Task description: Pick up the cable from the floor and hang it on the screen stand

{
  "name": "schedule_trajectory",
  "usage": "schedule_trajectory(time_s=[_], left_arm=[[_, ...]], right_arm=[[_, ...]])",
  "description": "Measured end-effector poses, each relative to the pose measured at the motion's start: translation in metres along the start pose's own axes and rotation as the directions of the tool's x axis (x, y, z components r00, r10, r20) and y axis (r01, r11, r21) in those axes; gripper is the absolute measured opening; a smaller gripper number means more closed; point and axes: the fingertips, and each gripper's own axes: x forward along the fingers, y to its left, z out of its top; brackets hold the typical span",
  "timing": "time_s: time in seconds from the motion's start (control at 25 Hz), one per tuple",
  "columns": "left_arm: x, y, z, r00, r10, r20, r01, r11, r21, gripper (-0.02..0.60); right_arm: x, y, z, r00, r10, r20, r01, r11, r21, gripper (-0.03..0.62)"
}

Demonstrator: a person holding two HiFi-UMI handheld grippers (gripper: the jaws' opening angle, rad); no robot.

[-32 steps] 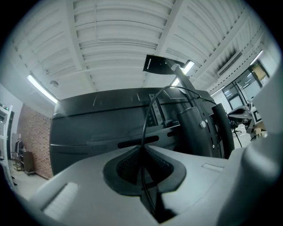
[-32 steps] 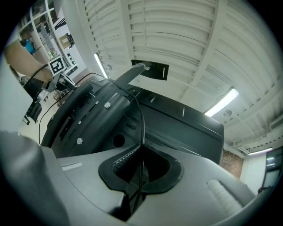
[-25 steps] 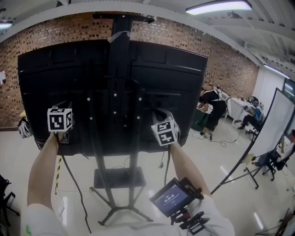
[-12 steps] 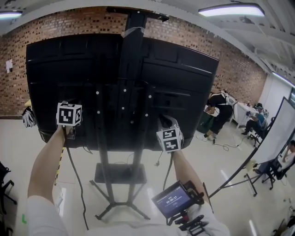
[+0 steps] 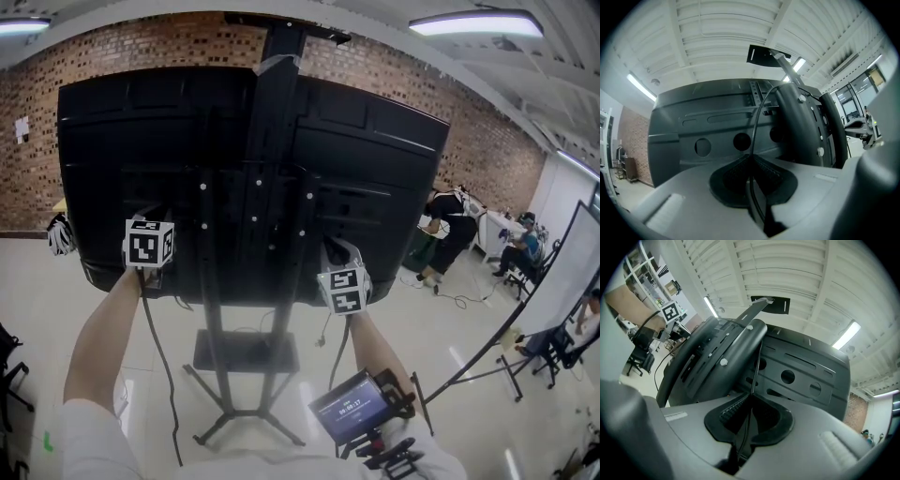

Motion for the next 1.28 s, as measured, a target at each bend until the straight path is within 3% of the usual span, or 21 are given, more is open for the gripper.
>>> schedule_trajectory(time_s=[0.2, 0.64, 1.12, 1.28], left_arm=[[-0.002, -0.015, -0.004, 1.0, -0.014, 0.027, 0.013, 1.0, 0.022, 0.02], [-0.005, -0.029, -0.009, 0.993, -0.048, 0.103, 0.051, 0.998, -0.034, 0.02], [-0.014, -0.034, -0.01, 0.986, -0.03, 0.167, 0.039, 0.998, -0.048, 0.02], [-0.019, -0.033, -0.012, 0.979, -0.026, 0.204, 0.031, 0.999, -0.021, 0.036]], right_arm=[[-0.003, 0.008, 0.002, 1.0, 0.0, 0.021, 0.0, 1.0, 0.006, 0.044], [-0.006, 0.021, 0.006, 0.998, 0.001, 0.061, -0.004, 0.999, 0.054, 0.049], [-0.009, 0.028, 0.008, 0.996, -0.003, 0.09, -0.005, 0.996, 0.088, 0.058], [-0.009, 0.029, 0.005, 0.997, -0.001, 0.08, -0.005, 0.997, 0.083, 0.067]])
